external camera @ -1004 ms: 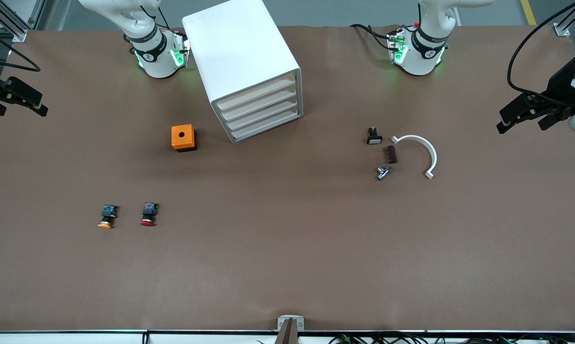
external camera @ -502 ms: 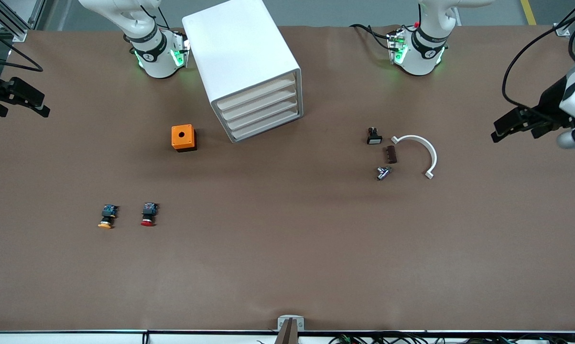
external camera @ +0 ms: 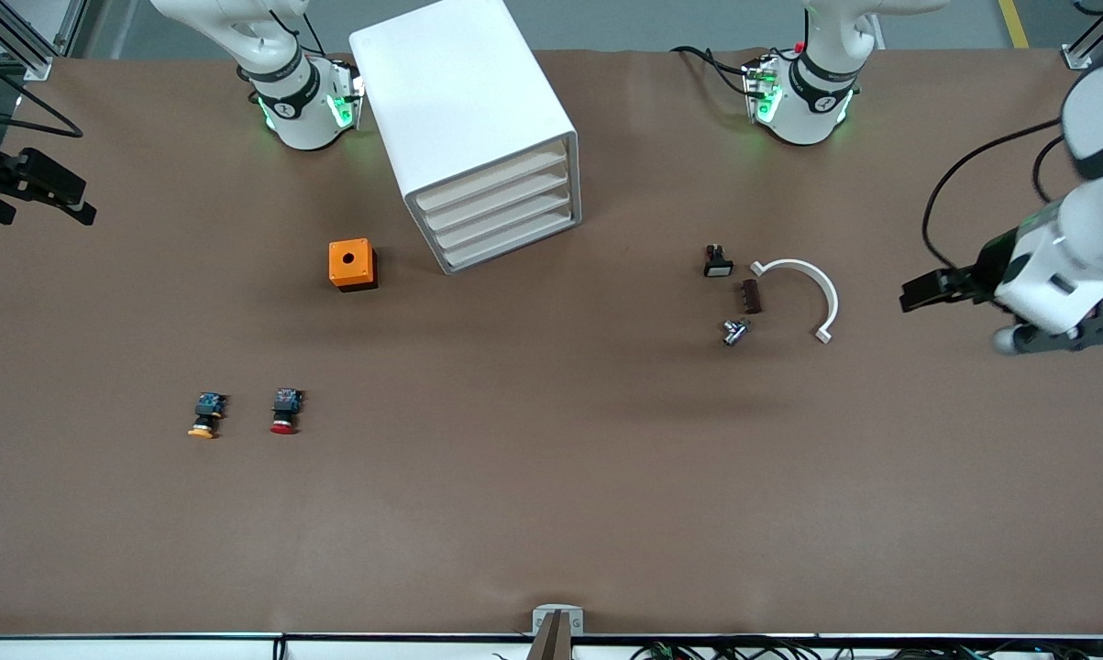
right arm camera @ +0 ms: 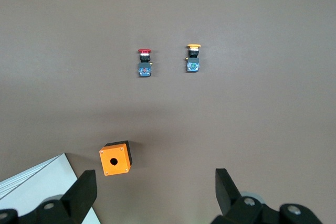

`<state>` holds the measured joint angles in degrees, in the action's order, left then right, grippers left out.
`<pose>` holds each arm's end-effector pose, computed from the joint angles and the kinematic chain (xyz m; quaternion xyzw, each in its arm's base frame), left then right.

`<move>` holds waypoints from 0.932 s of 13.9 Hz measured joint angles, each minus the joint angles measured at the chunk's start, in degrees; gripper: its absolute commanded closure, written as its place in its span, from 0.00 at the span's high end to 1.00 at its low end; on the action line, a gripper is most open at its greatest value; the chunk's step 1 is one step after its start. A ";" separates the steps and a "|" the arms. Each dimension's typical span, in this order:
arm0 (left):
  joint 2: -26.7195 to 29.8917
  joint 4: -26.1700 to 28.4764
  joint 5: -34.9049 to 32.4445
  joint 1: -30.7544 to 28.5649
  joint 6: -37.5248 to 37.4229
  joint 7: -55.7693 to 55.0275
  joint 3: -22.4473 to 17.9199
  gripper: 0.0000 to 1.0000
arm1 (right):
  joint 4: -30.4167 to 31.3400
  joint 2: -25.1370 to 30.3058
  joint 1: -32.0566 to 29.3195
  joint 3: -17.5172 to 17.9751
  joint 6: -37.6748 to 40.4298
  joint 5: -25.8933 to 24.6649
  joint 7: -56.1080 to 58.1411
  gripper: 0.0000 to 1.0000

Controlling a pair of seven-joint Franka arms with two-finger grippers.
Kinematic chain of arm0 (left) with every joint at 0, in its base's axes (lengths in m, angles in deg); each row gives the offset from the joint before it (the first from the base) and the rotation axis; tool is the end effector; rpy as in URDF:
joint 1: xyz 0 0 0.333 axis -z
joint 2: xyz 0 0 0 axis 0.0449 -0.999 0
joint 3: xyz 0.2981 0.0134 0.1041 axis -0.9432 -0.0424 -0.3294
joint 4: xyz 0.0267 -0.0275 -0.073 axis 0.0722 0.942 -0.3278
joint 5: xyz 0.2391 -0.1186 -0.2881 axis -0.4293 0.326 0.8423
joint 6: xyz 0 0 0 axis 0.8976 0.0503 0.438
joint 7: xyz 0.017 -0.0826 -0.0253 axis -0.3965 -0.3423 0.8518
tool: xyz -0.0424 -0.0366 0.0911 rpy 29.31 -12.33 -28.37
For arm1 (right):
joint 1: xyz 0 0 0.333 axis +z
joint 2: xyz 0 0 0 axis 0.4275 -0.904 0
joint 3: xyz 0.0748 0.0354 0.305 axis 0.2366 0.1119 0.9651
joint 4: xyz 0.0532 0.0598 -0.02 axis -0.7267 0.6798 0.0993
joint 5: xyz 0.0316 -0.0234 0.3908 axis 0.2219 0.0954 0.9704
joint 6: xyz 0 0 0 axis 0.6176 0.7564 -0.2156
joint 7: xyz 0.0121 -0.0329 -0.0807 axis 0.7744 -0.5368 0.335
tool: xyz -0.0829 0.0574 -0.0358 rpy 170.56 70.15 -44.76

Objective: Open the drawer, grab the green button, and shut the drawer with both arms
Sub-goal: 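Move the left gripper toward the white drawer cabinet, then reach the left gripper to the drawer front and grasp its edge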

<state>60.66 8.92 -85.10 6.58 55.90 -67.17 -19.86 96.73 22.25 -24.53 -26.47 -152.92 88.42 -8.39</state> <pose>0.6005 -0.0520 0.5097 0.9962 0.0510 -0.0683 0.0191 0.5135 -0.0312 0.6447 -0.9997 0.0165 -0.0094 0.0123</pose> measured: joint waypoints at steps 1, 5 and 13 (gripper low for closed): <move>-1.64 -0.03 0.06 0.29 0.01 0.00 0.10 1.00 | 0.00 0.00 0.00 0.00 0.00 0.00 0.00 1.00; -8.57 -2.73 0.69 4.53 -0.95 -7.76 0.28 1.00 | 0.03 0.00 0.06 0.00 0.00 0.00 0.00 1.00; -21.13 -10.94 16.55 15.48 -2.92 -43.44 0.59 1.00 | 0.08 0.00 0.10 0.00 0.00 0.00 0.00 1.00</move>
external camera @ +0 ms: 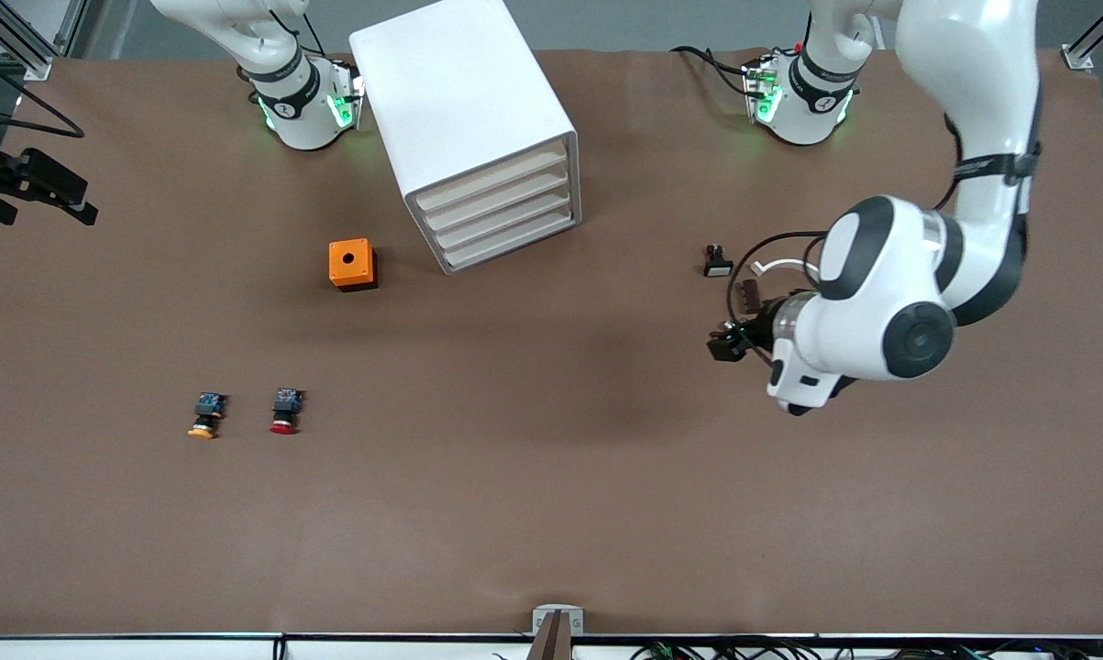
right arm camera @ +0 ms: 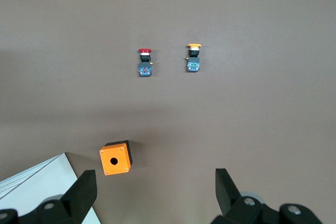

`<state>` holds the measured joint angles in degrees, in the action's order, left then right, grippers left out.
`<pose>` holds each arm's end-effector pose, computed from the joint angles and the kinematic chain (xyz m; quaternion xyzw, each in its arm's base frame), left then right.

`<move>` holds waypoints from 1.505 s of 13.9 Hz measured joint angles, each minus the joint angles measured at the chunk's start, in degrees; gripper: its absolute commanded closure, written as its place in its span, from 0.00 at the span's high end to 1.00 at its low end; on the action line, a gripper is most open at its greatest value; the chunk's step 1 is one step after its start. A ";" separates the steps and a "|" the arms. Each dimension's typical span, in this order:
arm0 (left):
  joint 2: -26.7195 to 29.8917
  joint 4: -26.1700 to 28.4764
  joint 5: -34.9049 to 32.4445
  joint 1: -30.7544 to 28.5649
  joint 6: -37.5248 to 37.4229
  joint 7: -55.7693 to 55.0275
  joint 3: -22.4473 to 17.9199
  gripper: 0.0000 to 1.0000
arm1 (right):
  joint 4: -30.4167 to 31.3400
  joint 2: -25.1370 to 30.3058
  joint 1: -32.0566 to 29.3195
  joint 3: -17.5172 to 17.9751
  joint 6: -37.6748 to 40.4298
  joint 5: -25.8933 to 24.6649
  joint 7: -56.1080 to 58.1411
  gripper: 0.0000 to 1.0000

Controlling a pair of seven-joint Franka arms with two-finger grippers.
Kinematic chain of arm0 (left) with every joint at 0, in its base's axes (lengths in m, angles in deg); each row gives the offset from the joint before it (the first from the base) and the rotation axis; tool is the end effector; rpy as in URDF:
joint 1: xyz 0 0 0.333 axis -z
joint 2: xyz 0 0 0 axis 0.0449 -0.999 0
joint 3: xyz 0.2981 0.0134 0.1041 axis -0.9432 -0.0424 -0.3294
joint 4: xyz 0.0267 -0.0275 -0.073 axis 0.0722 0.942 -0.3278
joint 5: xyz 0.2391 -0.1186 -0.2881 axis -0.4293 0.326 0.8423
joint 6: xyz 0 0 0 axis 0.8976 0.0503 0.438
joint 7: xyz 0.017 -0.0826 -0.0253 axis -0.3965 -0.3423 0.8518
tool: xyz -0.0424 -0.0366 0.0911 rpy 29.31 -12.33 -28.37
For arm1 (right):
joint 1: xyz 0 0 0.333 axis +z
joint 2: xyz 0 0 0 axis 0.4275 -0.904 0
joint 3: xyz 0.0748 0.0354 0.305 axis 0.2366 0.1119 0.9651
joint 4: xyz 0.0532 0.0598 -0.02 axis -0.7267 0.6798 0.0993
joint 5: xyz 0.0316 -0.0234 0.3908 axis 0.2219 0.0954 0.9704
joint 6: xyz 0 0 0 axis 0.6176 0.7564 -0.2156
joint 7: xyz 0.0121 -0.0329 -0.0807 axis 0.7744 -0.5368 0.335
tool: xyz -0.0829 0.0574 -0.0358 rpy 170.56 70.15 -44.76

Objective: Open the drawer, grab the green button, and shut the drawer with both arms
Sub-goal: 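Reach the left gripper to the drawer front and grasp its edge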

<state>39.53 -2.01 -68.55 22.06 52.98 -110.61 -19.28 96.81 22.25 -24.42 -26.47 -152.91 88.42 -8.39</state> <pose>0.6137 -0.2649 0.3632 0.9188 0.3087 -0.2439 0.0312 0.5135 -0.0302 0.6441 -0.9998 0.0156 -0.0086 0.0124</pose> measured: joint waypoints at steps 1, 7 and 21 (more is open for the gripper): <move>-1.96 -0.64 1.85 1.25 0.00 -4.40 0.03 1.00 | 0.01 0.00 0.00 0.00 0.00 0.00 0.00 1.00; -11.22 -3.00 13.27 7.53 0.00 -30.69 0.12 1.00 | 0.02 0.00 0.00 -0.01 0.00 0.00 0.00 1.00; -23.47 -3.50 33.43 10.88 -7.64 -64.98 4.97 0.77 | 0.04 0.00 0.00 -0.01 0.01 0.00 0.00 1.00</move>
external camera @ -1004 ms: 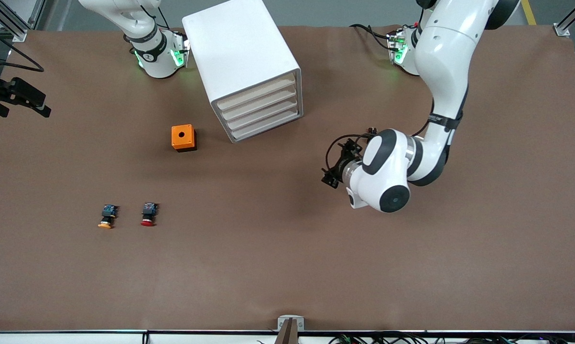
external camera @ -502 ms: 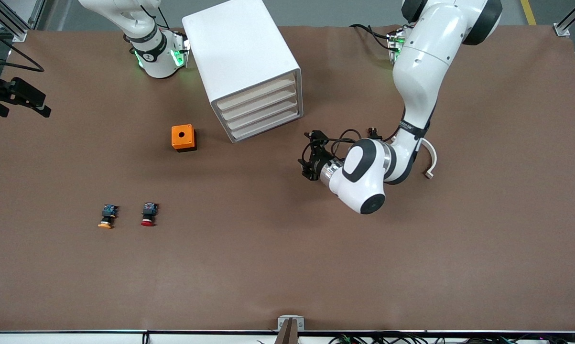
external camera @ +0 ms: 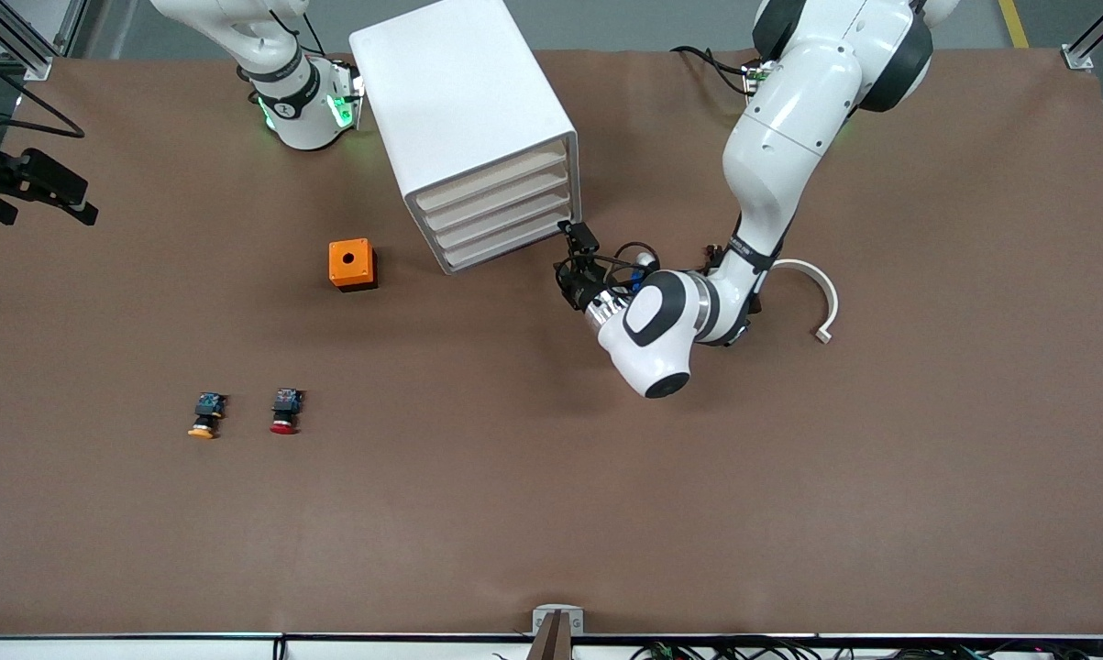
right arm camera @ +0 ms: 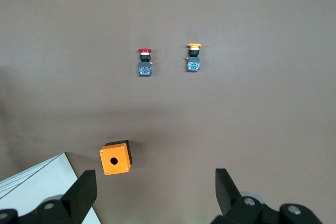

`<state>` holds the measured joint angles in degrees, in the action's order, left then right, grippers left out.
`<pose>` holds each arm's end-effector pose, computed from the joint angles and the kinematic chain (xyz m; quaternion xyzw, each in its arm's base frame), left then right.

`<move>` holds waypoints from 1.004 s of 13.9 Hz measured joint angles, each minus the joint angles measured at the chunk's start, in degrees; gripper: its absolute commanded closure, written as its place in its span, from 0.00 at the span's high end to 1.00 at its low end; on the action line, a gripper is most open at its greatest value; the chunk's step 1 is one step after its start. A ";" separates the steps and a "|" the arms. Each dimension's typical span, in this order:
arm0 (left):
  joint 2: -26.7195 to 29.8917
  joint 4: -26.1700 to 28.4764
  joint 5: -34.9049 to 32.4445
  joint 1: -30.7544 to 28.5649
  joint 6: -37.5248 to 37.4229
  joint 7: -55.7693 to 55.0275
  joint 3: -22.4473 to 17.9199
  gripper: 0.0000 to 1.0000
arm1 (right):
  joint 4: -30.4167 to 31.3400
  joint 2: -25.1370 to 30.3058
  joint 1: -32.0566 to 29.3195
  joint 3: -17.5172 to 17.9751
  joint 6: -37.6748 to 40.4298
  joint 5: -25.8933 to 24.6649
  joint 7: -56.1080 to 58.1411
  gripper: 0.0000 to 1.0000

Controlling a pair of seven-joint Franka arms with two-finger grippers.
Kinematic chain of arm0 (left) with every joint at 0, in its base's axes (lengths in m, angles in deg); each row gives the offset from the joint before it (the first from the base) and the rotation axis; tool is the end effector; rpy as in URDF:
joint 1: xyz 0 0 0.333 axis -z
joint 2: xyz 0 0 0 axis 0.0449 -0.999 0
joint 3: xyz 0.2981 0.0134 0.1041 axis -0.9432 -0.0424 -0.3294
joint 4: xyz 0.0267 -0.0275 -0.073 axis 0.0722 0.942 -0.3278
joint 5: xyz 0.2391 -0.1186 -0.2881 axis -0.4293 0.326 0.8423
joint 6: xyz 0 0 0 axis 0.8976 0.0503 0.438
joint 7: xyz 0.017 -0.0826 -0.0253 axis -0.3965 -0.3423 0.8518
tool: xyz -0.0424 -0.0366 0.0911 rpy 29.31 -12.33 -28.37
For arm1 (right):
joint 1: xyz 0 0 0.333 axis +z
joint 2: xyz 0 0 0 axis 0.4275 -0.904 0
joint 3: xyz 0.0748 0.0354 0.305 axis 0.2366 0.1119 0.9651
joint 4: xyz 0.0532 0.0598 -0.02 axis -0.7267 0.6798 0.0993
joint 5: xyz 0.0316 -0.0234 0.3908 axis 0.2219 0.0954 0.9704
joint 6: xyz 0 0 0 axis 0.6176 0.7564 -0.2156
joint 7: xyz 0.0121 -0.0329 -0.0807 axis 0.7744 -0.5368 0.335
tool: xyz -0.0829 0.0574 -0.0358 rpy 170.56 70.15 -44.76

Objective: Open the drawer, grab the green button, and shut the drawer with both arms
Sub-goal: 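Reach the left gripper to the drawer front and grasp its edge, then pull the drawer out of the cabinet with the left gripper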

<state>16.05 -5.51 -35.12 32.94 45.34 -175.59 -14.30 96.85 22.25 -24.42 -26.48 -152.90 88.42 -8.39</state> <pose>0.4835 -0.4538 0.1557 -0.5066 -0.6295 0.5340 0.2490 0.5135 -0.0303 0.6437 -0.9998 0.0157 -0.0082 0.0124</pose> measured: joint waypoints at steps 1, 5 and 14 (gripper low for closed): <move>-0.72 0.01 0.04 0.00 -0.59 -1.08 0.58 0.67 | 0.00 0.00 0.00 0.00 0.00 0.00 0.00 1.00; -3.30 0.09 0.07 0.05 -2.98 -3.56 2.84 0.56 | 0.00 0.00 0.00 0.00 0.00 0.00 0.00 1.00; -5.40 2.45 2.15 2.85 -5.00 -5.78 4.15 0.40 | 0.00 0.00 0.38 0.02 0.00 0.00 0.00 1.00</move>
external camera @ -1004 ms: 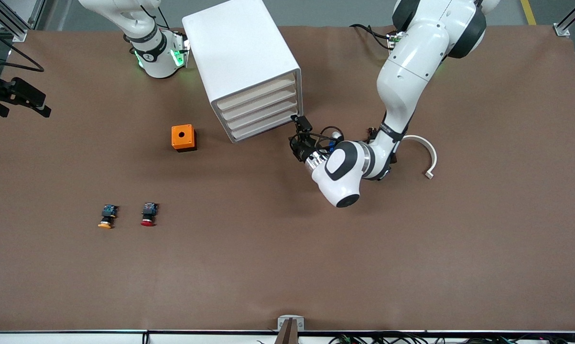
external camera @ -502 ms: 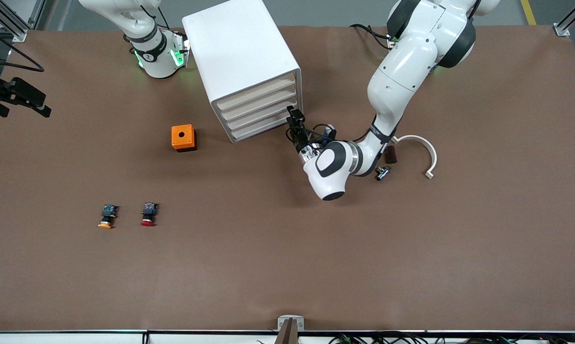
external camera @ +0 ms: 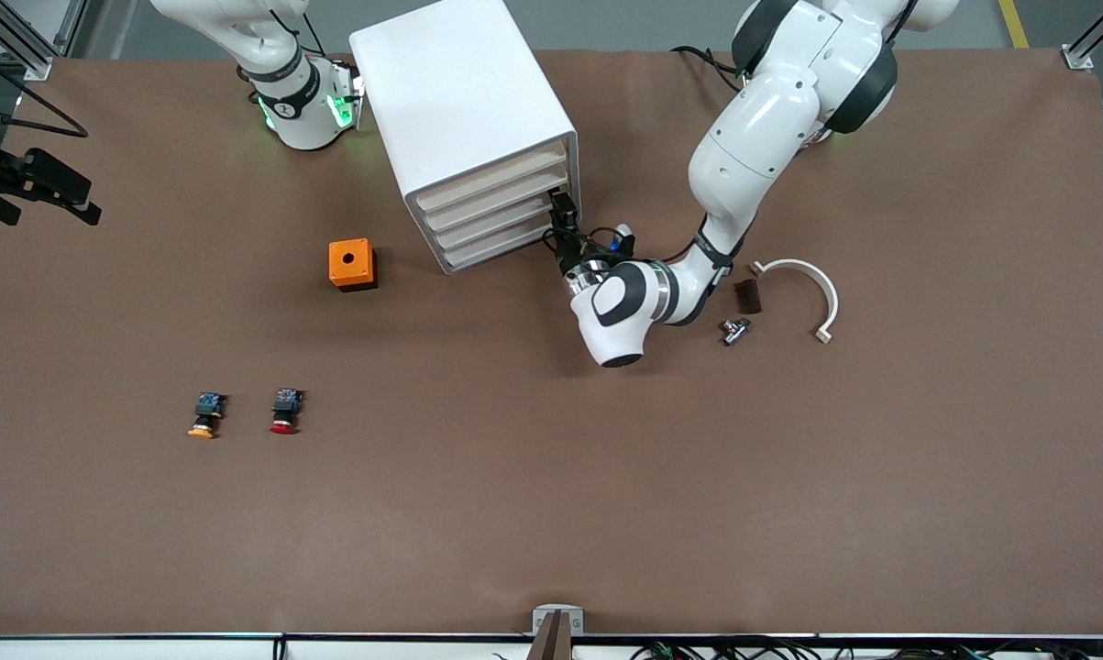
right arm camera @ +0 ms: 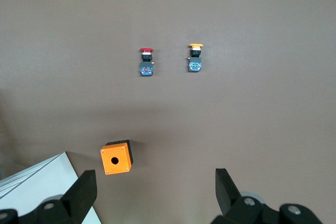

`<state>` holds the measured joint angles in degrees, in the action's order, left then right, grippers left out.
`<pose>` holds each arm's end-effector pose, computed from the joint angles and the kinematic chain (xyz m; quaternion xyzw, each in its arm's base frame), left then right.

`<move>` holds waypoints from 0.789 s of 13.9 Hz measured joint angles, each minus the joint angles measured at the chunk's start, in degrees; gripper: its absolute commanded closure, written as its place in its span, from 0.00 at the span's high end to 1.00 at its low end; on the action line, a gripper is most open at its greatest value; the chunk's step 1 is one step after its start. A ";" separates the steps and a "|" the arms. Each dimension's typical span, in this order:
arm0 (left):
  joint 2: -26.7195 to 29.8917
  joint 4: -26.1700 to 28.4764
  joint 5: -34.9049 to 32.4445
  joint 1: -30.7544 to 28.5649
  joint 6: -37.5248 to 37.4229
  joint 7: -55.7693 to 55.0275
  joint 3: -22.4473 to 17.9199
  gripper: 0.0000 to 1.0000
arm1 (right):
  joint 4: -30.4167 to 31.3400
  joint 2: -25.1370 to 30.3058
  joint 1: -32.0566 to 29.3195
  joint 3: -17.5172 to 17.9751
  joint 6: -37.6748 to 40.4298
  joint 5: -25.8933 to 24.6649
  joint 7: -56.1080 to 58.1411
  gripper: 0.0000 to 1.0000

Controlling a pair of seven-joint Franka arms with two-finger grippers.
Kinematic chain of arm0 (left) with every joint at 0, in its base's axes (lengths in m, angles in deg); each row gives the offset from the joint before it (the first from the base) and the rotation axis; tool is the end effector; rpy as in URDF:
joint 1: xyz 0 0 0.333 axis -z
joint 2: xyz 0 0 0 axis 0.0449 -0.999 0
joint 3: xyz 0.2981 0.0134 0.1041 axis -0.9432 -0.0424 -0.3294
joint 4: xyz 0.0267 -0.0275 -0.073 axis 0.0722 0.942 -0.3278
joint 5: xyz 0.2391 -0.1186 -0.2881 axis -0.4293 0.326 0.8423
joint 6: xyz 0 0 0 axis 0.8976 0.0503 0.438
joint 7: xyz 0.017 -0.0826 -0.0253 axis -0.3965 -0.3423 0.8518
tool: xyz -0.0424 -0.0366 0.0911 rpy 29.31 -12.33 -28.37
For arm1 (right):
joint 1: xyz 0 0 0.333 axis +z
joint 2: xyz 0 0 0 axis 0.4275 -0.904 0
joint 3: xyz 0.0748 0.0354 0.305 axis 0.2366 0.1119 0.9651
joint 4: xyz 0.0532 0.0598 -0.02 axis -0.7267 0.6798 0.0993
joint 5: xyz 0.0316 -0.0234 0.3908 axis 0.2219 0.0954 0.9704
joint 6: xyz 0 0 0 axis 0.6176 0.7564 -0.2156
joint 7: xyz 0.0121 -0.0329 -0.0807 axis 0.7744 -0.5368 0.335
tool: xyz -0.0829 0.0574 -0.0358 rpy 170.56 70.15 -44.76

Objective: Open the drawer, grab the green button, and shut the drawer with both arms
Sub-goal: 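Pull the drawer out of the cabinet with the left gripper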

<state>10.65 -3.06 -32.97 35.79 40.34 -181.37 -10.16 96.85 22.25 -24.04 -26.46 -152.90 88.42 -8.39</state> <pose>0.3968 -0.4877 0.1017 -0.4512 -0.5854 0.5579 0.3774 0.5137 -0.0267 0.6437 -0.9998 0.0122 -0.0081 0.0124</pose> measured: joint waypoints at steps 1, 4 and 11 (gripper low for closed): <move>-0.01 0.00 0.45 0.40 0.00 -0.03 0.00 0.35 | 0.00 0.00 0.00 0.00 0.00 0.00 0.00 1.00; -0.01 0.00 0.85 1.00 -0.03 -0.04 0.01 0.22 | 0.00 0.00 0.01 0.00 0.00 0.00 0.00 1.00; -0.02 -0.01 0.85 1.09 0.05 -0.32 -0.06 0.11 | 0.00 0.00 0.01 0.00 0.00 0.00 0.00 1.00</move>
<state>10.64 -3.07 -32.12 36.88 40.39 -181.69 -10.22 96.85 22.25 -24.03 -26.46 -152.90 88.42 -8.39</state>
